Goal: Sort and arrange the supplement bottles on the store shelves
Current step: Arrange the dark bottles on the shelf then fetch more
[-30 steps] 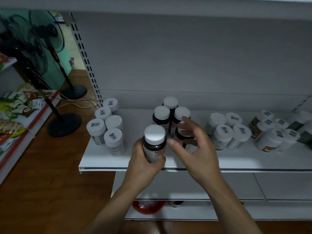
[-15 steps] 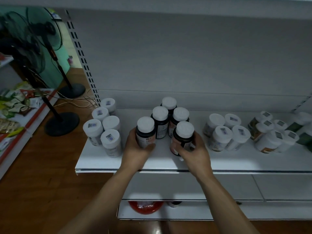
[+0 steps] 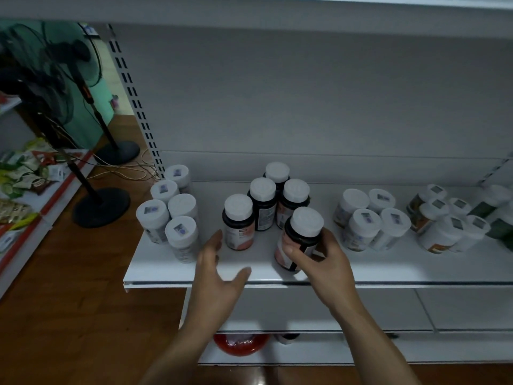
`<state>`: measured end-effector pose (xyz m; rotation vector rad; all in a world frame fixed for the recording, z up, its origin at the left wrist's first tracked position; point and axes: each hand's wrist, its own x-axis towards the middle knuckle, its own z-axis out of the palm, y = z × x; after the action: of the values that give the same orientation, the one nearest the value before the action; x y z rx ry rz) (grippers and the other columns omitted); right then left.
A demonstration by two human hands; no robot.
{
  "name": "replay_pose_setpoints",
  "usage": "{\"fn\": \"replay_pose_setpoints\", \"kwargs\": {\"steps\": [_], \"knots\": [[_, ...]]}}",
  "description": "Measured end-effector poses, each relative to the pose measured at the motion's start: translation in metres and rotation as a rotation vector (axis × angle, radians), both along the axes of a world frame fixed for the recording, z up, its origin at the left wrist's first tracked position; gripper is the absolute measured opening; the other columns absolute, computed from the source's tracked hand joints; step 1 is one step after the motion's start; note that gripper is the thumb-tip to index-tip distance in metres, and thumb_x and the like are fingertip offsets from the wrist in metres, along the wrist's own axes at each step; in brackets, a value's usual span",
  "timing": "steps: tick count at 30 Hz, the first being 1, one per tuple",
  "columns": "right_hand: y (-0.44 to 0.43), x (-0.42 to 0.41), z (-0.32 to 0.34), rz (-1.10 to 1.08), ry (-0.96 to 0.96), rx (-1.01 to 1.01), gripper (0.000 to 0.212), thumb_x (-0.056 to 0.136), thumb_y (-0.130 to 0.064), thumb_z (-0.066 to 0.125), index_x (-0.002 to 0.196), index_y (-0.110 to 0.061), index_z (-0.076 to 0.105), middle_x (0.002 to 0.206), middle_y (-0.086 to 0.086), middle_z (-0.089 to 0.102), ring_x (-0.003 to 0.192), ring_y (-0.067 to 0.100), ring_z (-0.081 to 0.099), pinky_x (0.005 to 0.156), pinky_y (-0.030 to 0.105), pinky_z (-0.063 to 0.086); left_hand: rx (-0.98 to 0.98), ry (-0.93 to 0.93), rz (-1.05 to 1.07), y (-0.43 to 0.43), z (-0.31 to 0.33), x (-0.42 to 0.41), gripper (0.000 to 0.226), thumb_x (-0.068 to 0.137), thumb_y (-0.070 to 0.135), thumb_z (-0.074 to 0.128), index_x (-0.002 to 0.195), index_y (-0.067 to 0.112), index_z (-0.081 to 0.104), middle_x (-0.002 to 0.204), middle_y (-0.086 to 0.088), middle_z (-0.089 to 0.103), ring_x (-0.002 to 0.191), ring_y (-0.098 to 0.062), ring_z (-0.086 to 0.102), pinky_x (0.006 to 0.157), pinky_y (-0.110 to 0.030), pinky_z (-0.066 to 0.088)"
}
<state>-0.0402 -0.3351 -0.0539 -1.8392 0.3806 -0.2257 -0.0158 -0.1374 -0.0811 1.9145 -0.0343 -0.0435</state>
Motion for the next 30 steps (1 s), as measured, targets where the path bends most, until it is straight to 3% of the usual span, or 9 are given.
{"fn": "replay_pose_setpoints", "kwargs": {"steps": [2, 5, 9, 11, 15, 19, 22, 25, 30], "knots": [[0.001, -0.005, 0.004, 0.025, 0.001, 0.001, 0.054, 0.075, -0.036, 0.080, 0.123, -0.038, 0.054, 0.113, -0.028, 0.062, 0.107, -0.007, 0.056, 0.085, 0.017, 0.045, 0.048, -0.101, 0.001, 0.005, 0.000, -0.024, 0.071, 0.082, 0.023, 0.077, 0.136, 0.046, 0.036, 0.134, 0.035, 0.037, 0.125, -0.003, 0.043, 0.105, -0.031, 0.038], [0.008, -0.012, 0.013, 0.058, -0.010, 0.012, 0.055, 0.073, -0.041, 0.080, 0.122, -0.040, 0.055, 0.112, -0.026, 0.065, 0.106, -0.005, 0.058, 0.090, 0.023, 0.047, -0.011, -0.116, -0.078, 0.003, 0.007, -0.038, 0.060, 0.082, 0.023, 0.076, 0.126, 0.050, 0.046, 0.126, 0.031, 0.052, 0.117, 0.002, 0.052, 0.102, -0.032, 0.046], [0.022, -0.020, 0.029, 0.143, -0.075, -0.013, 0.049, 0.073, -0.037, 0.082, 0.113, -0.046, 0.056, 0.110, -0.033, 0.063, 0.106, -0.009, 0.058, 0.088, 0.016, 0.045, -0.048, -0.059, -0.228, -0.009, 0.023, -0.027, 0.072, 0.080, 0.038, 0.078, 0.135, 0.054, 0.036, 0.139, 0.030, 0.044, 0.127, 0.005, 0.044, 0.104, -0.022, 0.040], [0.028, -0.024, 0.036, 0.181, -0.102, -0.032, 0.055, 0.072, -0.033, 0.083, 0.118, -0.046, 0.055, 0.114, -0.030, 0.063, 0.108, -0.008, 0.057, 0.088, 0.015, 0.045, -0.062, -0.093, -0.279, -0.015, 0.032, -0.018, 0.076, 0.075, 0.047, 0.077, 0.135, 0.058, 0.031, 0.142, 0.030, 0.042, 0.130, 0.007, 0.042, 0.103, -0.017, 0.039], [0.036, -0.032, 0.045, 0.212, -0.234, -0.168, 0.069, 0.074, -0.026, 0.084, 0.130, -0.043, 0.049, 0.128, -0.025, 0.056, 0.121, -0.005, 0.050, 0.096, 0.012, 0.043, -0.080, -0.169, -0.295, -0.024, 0.045, -0.009, 0.077, 0.072, 0.032, 0.083, 0.123, 0.067, 0.037, 0.131, 0.028, 0.053, 0.125, 0.006, 0.048, 0.101, -0.020, 0.043], [0.034, -0.036, 0.053, 0.218, -0.370, -0.211, 0.068, 0.072, -0.039, 0.078, 0.133, -0.039, 0.048, 0.133, -0.022, 0.054, 0.127, 0.004, 0.050, 0.100, 0.022, 0.044, -0.103, -0.290, -0.314, -0.027, 0.049, -0.007, 0.075, 0.074, 0.014, 0.084, 0.127, 0.050, 0.045, 0.128, 0.022, 0.058, 0.124, -0.003, 0.053, 0.099, -0.020, 0.045], [0.034, -0.038, 0.055, 0.220, -0.400, -0.190, 0.068, 0.072, -0.041, 0.076, 0.134, -0.035, 0.049, 0.133, -0.021, 0.055, 0.128, 0.008, 0.051, 0.100, 0.023, 0.045, -0.106, -0.330, -0.321, -0.028, 0.053, -0.008, 0.076, 0.075, 0.012, 0.082, 0.128, 0.051, 0.044, 0.130, 0.020, 0.056, 0.127, -0.007, 0.052, 0.102, -0.023, 0.044], [0.033, -0.039, 0.052, 0.203, -0.374, -0.099, 0.066, 0.071, -0.031, 0.083, 0.130, -0.036, 0.053, 0.127, -0.019, 0.060, 0.122, 0.007, 0.055, 0.097, 0.024, 0.048, -0.069, -0.315, -0.324, -0.026, 0.051, -0.011, 0.074, 0.074, 0.023, 0.081, 0.131, 0.051, 0.042, 0.133, 0.022, 0.053, 0.128, -0.004, 0.049, 0.103, -0.024, 0.044], [0.027, -0.036, 0.048, 0.156, -0.274, 0.338, 0.066, 0.069, -0.021, 0.080, 0.130, -0.027, 0.053, 0.114, -0.008, 0.068, 0.105, 0.010, 0.066, 0.079, 0.027, 0.056, -0.085, -0.253, -0.281, -0.020, 0.048, -0.019, 0.074, 0.070, 0.042, 0.078, 0.135, 0.037, 0.043, 0.128, 0.017, 0.055, 0.119, -0.007, 0.057, 0.094, -0.033, 0.054]]}}
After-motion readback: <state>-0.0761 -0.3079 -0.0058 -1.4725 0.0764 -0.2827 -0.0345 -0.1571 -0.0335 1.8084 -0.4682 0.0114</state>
